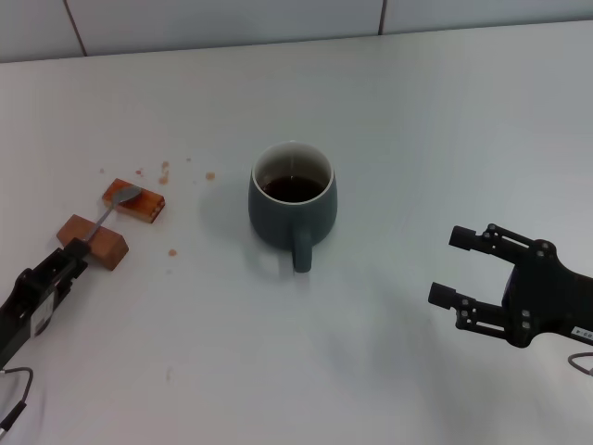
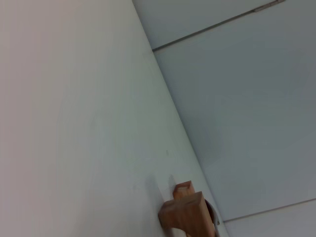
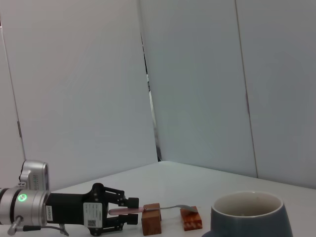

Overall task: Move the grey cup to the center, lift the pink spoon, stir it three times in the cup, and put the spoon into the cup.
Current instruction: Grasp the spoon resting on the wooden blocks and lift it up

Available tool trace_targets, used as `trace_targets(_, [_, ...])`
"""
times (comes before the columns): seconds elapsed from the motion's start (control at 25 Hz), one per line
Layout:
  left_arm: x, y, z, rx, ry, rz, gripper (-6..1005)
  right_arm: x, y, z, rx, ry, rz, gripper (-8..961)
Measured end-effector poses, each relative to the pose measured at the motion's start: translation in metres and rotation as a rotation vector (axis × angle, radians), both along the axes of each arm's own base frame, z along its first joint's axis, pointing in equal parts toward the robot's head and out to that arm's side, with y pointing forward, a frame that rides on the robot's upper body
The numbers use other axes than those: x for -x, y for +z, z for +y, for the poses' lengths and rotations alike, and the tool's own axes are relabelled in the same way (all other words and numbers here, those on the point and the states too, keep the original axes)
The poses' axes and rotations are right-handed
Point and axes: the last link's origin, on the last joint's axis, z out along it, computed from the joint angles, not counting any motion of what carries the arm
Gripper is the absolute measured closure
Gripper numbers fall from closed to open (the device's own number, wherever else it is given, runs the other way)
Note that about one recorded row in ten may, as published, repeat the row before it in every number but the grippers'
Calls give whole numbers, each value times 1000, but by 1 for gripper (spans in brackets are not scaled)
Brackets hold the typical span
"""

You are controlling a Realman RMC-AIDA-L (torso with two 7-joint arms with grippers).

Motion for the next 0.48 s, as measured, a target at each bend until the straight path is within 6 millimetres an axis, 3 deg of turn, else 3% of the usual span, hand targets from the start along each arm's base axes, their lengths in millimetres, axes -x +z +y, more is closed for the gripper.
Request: trace_targets(0.48, [0,-1,0,4,4,-5,655,0,0,0,2,0,3,167])
